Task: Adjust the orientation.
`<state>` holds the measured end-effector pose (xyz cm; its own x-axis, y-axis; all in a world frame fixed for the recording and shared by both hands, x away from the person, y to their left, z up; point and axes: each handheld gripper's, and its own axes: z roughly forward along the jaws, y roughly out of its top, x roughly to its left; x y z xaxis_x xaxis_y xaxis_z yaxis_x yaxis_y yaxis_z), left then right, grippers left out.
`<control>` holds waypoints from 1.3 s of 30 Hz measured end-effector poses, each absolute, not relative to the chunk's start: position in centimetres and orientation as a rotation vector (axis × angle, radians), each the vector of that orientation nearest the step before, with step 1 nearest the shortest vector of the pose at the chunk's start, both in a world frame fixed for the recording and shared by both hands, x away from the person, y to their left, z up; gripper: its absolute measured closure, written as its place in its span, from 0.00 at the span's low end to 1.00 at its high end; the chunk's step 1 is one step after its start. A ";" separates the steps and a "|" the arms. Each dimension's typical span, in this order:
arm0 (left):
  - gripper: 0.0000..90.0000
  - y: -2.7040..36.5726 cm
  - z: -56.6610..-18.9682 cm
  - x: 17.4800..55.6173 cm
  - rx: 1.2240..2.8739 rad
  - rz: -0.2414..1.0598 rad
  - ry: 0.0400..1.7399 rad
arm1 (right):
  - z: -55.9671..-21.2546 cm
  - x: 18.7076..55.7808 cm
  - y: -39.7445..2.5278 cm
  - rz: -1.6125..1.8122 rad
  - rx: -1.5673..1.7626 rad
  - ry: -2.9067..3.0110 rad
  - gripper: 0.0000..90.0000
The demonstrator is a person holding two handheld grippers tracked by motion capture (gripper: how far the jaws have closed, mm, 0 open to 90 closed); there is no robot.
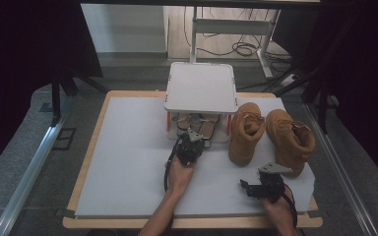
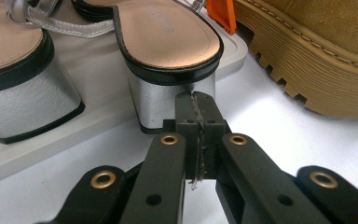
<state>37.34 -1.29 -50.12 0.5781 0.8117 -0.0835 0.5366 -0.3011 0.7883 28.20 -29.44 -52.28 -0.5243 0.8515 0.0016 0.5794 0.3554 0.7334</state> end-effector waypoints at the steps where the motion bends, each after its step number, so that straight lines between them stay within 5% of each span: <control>1: 1.00 -1.4 -50.1 37.4 1.989 0.424 1.075 | -52.3 28.2 -29.4 0.980 1.254 2.243 0.15; 39: 1.00 -3.2 -49.7 40.7 2.020 0.445 1.084 | -52.3 28.2 -29.4 0.981 1.254 2.243 0.14</control>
<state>40.66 -3.20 -49.71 0.5738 0.8171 -0.0560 0.5420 -0.3276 0.7739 28.21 -29.45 -52.28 -0.5244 0.8515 0.0019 0.5794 0.3552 0.7336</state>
